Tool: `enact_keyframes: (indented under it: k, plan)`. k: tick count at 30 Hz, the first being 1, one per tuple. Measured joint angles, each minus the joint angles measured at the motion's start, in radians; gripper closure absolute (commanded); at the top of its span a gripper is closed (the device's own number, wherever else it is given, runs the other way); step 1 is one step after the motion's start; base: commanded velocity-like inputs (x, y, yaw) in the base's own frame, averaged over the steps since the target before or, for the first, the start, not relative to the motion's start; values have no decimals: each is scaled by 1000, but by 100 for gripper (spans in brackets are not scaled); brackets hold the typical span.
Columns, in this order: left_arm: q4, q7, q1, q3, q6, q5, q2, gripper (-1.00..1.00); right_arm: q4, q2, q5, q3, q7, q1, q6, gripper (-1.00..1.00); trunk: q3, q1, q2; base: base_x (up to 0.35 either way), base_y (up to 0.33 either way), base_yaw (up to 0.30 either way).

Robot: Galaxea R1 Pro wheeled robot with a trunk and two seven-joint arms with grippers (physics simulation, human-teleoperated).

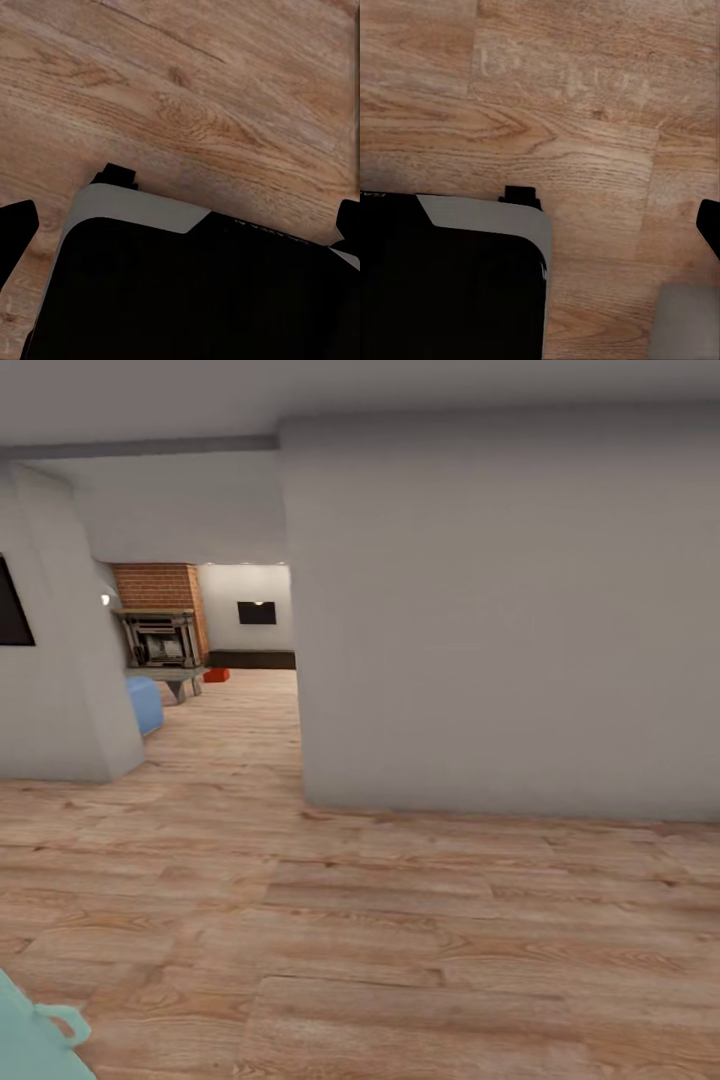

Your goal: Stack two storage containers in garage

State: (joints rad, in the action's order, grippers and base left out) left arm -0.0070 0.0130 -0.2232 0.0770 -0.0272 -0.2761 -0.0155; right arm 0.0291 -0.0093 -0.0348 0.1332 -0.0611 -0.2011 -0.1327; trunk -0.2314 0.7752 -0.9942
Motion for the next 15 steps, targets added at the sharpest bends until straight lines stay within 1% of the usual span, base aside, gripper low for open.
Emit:
enact_keyframes:
  k: [15]
  plan:
    - [0,0,0,0,-1,0,0,-100,0,2,0,0,1,0,0,-100,0,0,0,322,0,0]
